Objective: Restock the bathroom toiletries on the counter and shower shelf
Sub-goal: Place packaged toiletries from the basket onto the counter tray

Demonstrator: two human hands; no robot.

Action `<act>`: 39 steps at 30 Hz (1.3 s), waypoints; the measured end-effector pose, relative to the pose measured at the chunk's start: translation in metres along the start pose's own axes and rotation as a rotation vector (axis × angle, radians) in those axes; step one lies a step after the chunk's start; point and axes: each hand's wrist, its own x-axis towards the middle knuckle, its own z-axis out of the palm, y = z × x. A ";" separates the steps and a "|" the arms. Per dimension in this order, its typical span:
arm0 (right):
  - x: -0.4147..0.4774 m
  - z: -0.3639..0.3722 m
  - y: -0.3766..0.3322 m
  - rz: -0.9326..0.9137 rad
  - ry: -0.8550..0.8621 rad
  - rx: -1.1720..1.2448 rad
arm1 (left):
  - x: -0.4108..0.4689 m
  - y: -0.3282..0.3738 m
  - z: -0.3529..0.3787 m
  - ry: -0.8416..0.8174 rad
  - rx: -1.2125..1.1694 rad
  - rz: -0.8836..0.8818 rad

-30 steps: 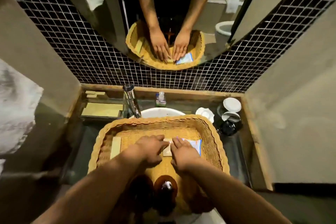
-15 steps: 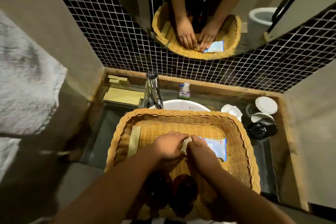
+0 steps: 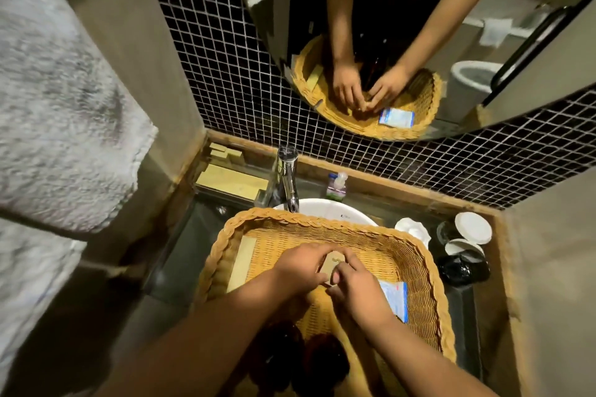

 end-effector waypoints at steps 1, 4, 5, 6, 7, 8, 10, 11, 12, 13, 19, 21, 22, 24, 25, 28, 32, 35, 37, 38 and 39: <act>0.002 -0.007 -0.004 -0.021 0.026 0.031 | -0.001 0.002 -0.008 0.055 -0.092 -0.028; 0.013 -0.031 -0.027 -0.084 0.134 0.101 | -0.005 0.004 -0.041 0.178 -0.293 -0.060; 0.019 -0.038 -0.036 -0.092 0.188 0.141 | -0.007 0.003 -0.054 0.207 -0.284 -0.054; 0.025 -0.044 -0.048 -0.084 0.245 0.181 | -0.009 0.001 -0.068 0.242 -0.250 -0.042; 0.031 -0.051 -0.060 -0.065 0.296 0.217 | -0.012 -0.001 -0.081 0.279 -0.217 -0.025; 0.039 -0.056 -0.072 -0.050 0.331 0.243 | -0.016 -0.003 -0.093 0.316 -0.196 -0.013; 0.054 -0.061 -0.095 -0.048 0.341 0.264 | -0.023 -0.010 -0.114 0.400 -0.168 -0.016; 0.062 -0.061 -0.106 -0.059 0.332 0.260 | -0.028 -0.014 -0.121 0.448 -0.148 -0.030; 0.070 -0.059 -0.117 -0.077 0.327 0.245 | -0.033 -0.020 -0.127 0.502 -0.123 -0.049; 0.078 -0.057 -0.127 -0.100 0.326 0.220 | -0.039 -0.026 -0.133 0.560 -0.095 -0.069; 0.121 -0.041 -0.180 -0.223 0.297 0.058 | -0.062 -0.081 -0.151 0.687 0.083 -0.301; 0.134 -0.036 -0.188 -0.195 0.274 0.024 | -0.064 -0.103 -0.147 0.502 0.170 -0.476; 0.141 -0.034 -0.192 -0.160 0.249 0.013 | -0.066 -0.113 -0.145 0.389 0.210 -0.559; 0.155 -0.029 -0.197 -0.097 0.194 -0.013 | -0.068 -0.133 -0.141 0.230 0.257 -0.640; 0.162 -0.026 -0.198 -0.081 0.169 -0.025 | -0.068 -0.143 -0.139 0.194 0.271 -0.647; 0.182 -0.016 -0.200 -0.052 0.112 -0.011 | -0.067 -0.162 -0.136 0.126 0.320 -0.637; 0.211 0.000 -0.197 -0.043 0.086 0.031 | -0.056 -0.171 -0.137 0.132 0.376 -0.582; 0.238 0.011 -0.195 -0.013 0.068 0.075 | -0.041 -0.175 -0.139 0.096 0.352 -0.537; 0.256 0.020 -0.194 0.002 0.081 0.091 | -0.034 -0.179 -0.140 0.112 0.321 -0.515; 0.265 0.025 -0.194 0.009 0.088 0.082 | -0.031 -0.182 -0.139 0.127 0.305 -0.504; 0.272 0.028 -0.193 0.017 0.088 0.069 | -0.027 -0.185 -0.139 0.142 0.297 -0.491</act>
